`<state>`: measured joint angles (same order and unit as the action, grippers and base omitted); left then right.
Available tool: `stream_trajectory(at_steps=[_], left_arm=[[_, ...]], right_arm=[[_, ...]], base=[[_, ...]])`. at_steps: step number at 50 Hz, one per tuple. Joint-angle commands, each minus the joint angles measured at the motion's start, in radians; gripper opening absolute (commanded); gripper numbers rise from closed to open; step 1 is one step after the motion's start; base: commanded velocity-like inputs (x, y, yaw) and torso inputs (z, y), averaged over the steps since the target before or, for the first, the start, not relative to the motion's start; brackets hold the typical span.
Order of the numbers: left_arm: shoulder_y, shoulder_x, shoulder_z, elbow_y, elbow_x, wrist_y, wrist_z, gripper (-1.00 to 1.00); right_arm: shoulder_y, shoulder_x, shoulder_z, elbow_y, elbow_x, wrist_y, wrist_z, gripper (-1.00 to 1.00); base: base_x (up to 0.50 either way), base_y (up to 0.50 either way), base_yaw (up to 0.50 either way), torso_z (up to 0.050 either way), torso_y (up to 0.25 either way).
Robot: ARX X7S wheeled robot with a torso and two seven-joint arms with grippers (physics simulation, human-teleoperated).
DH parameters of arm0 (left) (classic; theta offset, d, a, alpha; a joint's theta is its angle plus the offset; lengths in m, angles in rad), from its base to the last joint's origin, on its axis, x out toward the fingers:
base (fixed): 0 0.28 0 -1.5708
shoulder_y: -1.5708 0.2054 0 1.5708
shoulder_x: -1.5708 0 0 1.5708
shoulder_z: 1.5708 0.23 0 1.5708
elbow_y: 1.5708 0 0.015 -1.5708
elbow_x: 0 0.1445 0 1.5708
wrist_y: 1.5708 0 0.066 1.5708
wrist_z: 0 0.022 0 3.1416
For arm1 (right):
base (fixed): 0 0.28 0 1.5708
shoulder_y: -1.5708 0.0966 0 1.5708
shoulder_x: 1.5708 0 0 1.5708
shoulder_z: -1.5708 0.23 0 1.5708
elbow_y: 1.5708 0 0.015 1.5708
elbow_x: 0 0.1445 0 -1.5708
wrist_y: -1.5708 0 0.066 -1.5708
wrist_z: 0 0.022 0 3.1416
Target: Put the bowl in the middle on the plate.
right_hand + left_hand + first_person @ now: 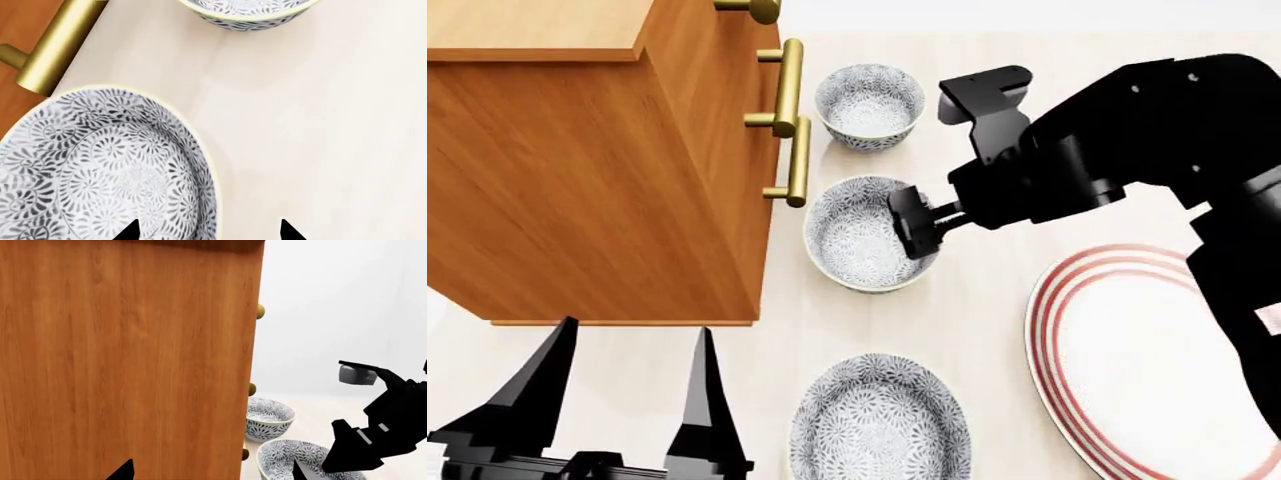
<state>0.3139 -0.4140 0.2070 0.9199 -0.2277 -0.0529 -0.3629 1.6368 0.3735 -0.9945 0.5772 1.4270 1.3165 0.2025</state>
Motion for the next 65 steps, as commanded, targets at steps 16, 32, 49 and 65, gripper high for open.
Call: stream_trajectory(at_steps=[16, 32, 49, 65], left_arm=[[-0.003, -0.012, 0.007, -0.002, -0.005, 0.003, -0.014, 1.00], [-0.006, -0.018, 0.015, -0.004, -0.002, 0.005, -0.020, 1.00], [-0.008, -0.026, 0.020, 0.005, -0.002, -0.002, -0.031, 1.00], [-0.010, -0.032, 0.029, 0.005, 0.001, -0.002, -0.038, 1.00]], right_arm=[[-0.044, -0.031, -0.045, 0.043, -0.049, -0.063, -0.070, 1.00], [-0.066, -0.042, -0.064, 0.070, -0.071, -0.095, -0.099, 1.00], [-0.068, -0.049, -0.072, 0.094, -0.086, -0.119, -0.114, -1.00], [-0.067, -0.033, -0.070, 0.062, -0.087, -0.130, -0.100, -1.00]], base=[[0.00, 0.00, 0.00, 0.000, 0.000], [0.00, 0.00, 0.00, 0.000, 0.000], [0.00, 0.00, 0.00, 0.000, 0.000], [0.00, 0.00, 0.00, 0.000, 0.000]])
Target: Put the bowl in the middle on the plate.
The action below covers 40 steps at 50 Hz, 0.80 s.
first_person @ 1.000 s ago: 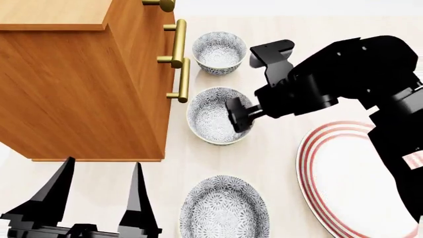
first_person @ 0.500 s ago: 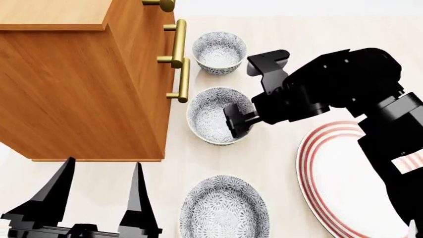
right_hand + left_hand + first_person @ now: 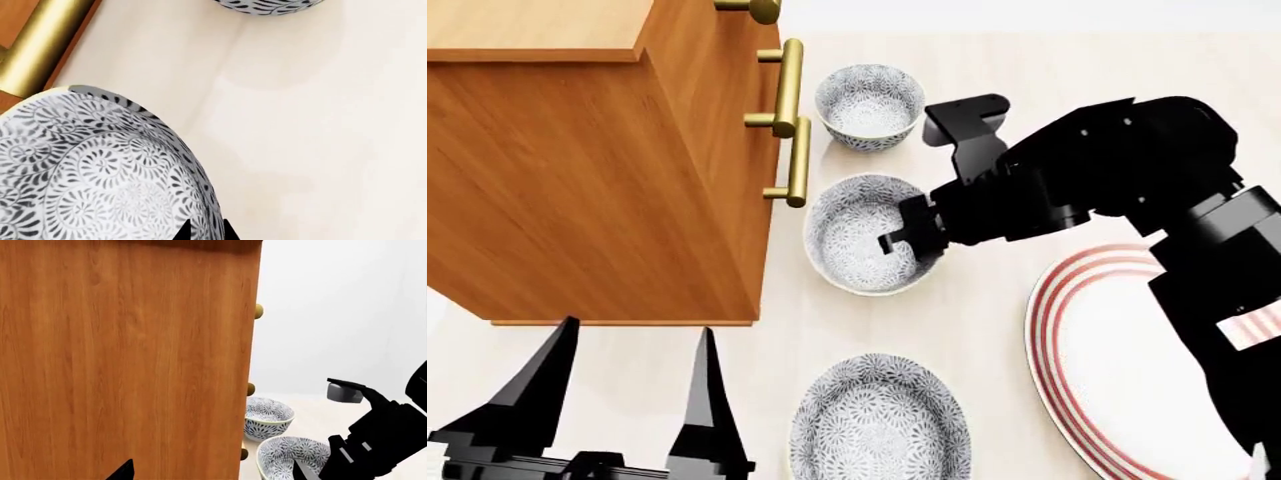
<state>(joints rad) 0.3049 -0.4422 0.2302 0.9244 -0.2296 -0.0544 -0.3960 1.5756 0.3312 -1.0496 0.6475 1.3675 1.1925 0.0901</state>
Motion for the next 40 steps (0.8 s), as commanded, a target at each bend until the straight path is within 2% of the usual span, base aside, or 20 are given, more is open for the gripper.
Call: stream_trajectory(at_steps=[1, 24, 40], left_arm=[[-0.001, -0.004, 0.006, -0.001, 0.003, 0.001, -0.005, 1.00], [-0.009, -0.010, 0.011, -0.014, 0.003, 0.005, -0.015, 1.00], [-0.008, -0.015, 0.012, -0.013, 0.001, 0.006, -0.025, 1.00]], right_arm=[[-0.005, 0.010, -0.015, -0.010, -0.027, -0.006, 0.013, -1.00], [0.066, 0.076, 0.022, -0.074, 0.019, 0.053, 0.089, -1.00], [0.109, 0.152, 0.084, -0.142, 0.125, 0.138, 0.198, -1.00]], base=[[0.00, 0.00, 0.00, 0.000, 0.000], [0.00, 0.00, 0.00, 0.000, 0.000], [0.00, 0.00, 0.00, 0.000, 0.000]])
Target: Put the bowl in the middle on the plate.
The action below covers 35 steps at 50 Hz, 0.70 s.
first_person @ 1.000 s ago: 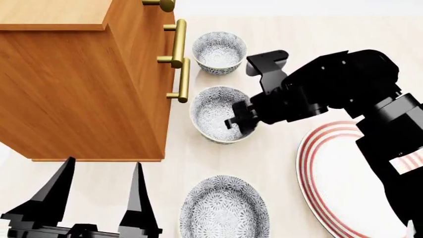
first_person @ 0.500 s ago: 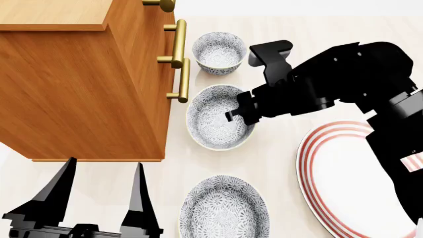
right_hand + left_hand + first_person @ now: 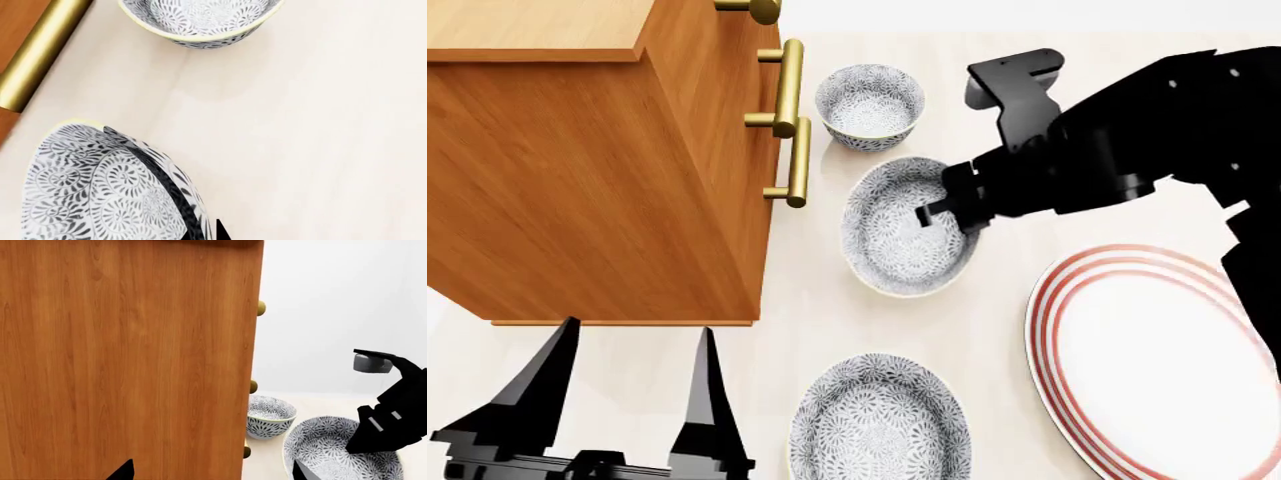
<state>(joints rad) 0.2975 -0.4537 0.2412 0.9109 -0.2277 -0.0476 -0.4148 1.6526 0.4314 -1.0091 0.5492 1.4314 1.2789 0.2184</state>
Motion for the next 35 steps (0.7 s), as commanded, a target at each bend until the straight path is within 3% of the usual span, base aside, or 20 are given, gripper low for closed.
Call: stream_trajectory(at_steps=[1, 20, 35], left_arm=[[-0.002, -0.004, 0.001, 0.002, -0.001, -0.003, -0.007, 1.00], [-0.006, -0.010, 0.004, -0.001, -0.004, -0.005, -0.017, 1.00], [-0.016, -0.011, 0.010, -0.009, -0.004, -0.011, -0.025, 1.00]], right_arm=[[0.035, 0.065, 0.054, -0.052, 0.080, 0.061, 0.087, -1.00], [0.045, 0.183, 0.120, -0.119, 0.216, 0.115, 0.228, -1.00], [0.022, 0.398, 0.212, -0.264, 0.542, 0.115, 0.509, -1.00]], base=[[0.00, 0.00, 0.00, 0.000, 0.000], [0.00, 0.00, 0.00, 0.000, 0.000], [0.00, 0.00, 0.00, 0.000, 0.000]])
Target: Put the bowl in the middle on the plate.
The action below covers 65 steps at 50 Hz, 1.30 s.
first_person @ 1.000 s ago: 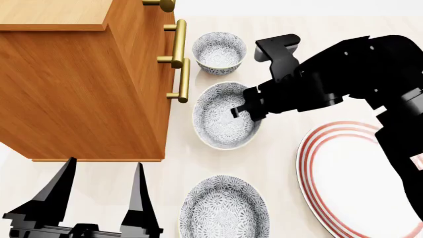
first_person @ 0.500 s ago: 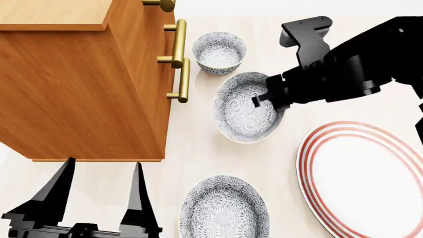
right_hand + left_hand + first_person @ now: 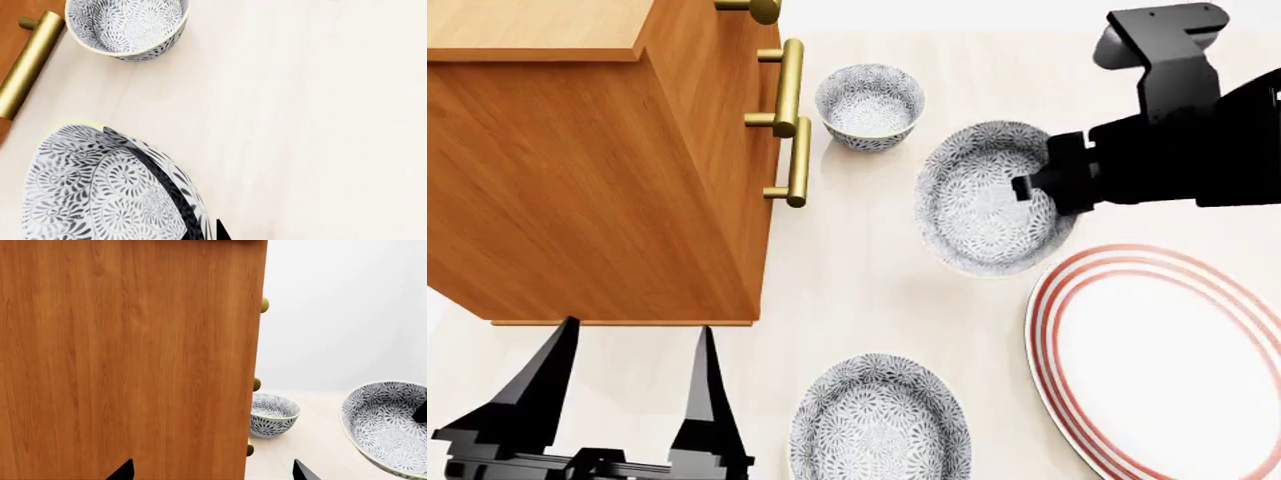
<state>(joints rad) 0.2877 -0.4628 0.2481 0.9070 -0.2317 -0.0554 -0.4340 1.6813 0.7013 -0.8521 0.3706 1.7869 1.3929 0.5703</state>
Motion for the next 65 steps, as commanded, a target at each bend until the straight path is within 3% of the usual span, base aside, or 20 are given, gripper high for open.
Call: stream_trajectory(at_steps=[1, 23, 47, 65], left_arm=[[-0.007, -0.002, 0.004, -0.003, 0.000, -0.007, -0.007, 1.00], [-0.002, -0.011, 0.008, 0.007, 0.003, -0.007, -0.019, 1.00], [-0.010, -0.019, 0.008, 0.004, -0.004, -0.010, -0.029, 1.00], [-0.014, -0.021, 0.016, -0.009, -0.001, 0.000, -0.032, 1.00]], right_arm=[[-0.006, 0.135, 0.056, -0.089, 0.197, 0.001, 0.164, -1.00], [-0.096, 0.403, 0.112, -0.261, 0.396, -0.077, 0.246, -1.00], [-0.350, 0.682, 0.192, -0.422, 0.380, -0.278, 0.079, -1.00], [-0.507, 0.840, 0.147, -0.507, 0.339, -0.483, -0.082, -1.00]], base=[[0.00, 0.00, 0.00, 0.000, 0.000], [0.00, 0.00, 0.00, 0.000, 0.000], [0.00, 0.00, 0.00, 0.000, 0.000], [0.00, 0.00, 0.00, 0.000, 0.000]])
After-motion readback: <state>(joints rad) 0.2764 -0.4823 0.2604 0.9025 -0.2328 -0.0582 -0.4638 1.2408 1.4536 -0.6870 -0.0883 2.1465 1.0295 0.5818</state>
